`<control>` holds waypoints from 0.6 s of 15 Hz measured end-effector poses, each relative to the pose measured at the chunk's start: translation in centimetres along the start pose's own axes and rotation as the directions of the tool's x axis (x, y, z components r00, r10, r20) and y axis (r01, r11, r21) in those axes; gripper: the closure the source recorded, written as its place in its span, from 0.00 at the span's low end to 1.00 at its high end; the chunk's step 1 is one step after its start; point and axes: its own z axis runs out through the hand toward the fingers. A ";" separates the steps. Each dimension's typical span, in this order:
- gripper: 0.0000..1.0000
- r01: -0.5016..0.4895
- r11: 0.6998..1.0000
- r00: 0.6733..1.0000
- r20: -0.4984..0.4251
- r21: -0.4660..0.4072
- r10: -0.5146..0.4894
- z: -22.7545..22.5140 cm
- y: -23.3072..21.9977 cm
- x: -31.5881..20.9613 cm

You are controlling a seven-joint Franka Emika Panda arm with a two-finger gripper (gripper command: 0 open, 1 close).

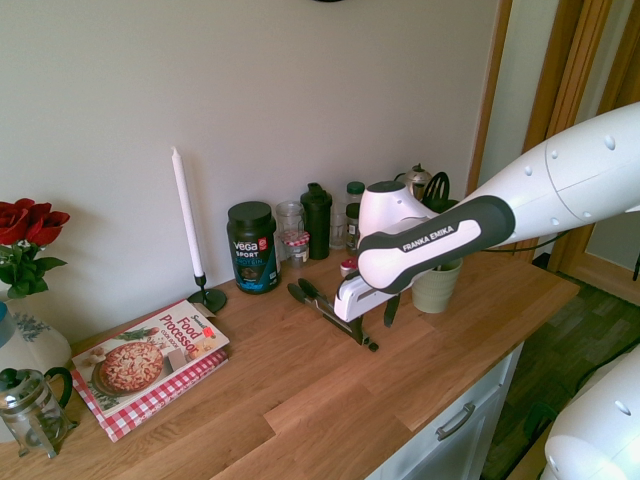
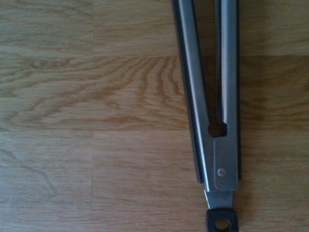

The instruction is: Put the tongs back in the holder

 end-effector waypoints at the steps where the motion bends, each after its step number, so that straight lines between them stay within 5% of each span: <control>1: 0.00 0.001 1.000 1.000 0.002 0.000 -0.001 0.1 0.0 0.0; 9: 0.00 0.027 0.997 0.999 -0.040 0.071 -0.025 -4.3 -8.6 5.4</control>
